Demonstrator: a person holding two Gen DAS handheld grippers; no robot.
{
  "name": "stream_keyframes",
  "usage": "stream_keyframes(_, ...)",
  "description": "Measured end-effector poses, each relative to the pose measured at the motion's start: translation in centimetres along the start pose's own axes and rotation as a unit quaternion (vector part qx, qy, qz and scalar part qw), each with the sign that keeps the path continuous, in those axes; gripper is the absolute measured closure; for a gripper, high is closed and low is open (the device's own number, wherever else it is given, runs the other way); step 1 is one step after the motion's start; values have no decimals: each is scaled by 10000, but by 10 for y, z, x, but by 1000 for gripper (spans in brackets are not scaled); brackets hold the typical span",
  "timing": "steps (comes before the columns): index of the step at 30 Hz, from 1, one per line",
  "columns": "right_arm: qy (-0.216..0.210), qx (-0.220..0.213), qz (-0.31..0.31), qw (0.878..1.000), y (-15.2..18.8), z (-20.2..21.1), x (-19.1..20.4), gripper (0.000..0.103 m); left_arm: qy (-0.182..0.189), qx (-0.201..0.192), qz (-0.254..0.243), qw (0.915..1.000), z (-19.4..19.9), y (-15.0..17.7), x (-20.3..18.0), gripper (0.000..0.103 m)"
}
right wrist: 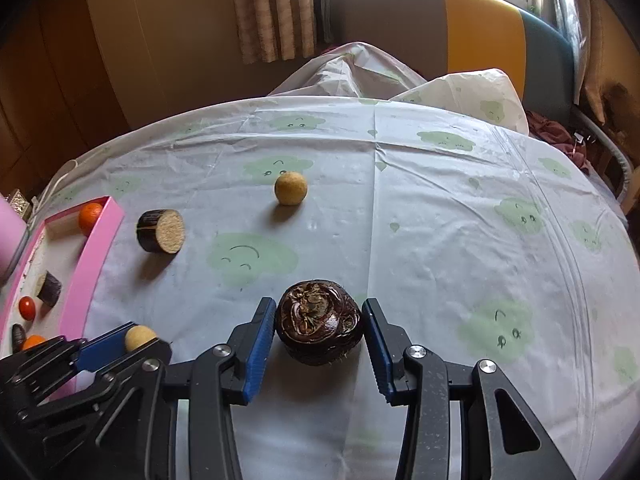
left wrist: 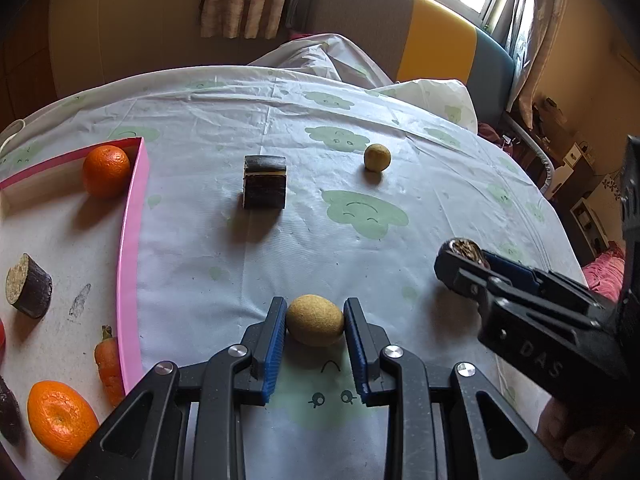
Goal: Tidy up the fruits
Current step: 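Grasp the dark round dried fruit with the right gripper while the left gripper holds the potato, then lower the potato into the tray and open the left gripper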
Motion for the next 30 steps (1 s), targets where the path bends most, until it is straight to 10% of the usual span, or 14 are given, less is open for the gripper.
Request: stream_keyframes(30,59,-259,47,9996,41,10,11,58,-10,-408,-155,9990,56,-2,7,74)
Point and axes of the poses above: each gripper's, at about its wrist camera, not at the fingertips, and z roughly against the way its jaws point, x to its left, y to its underside, the point moved 6 cm from there along -z, roughly the way its jaws point, and after that the axes turned 2 degrees about -x, right-handed, at the moved point
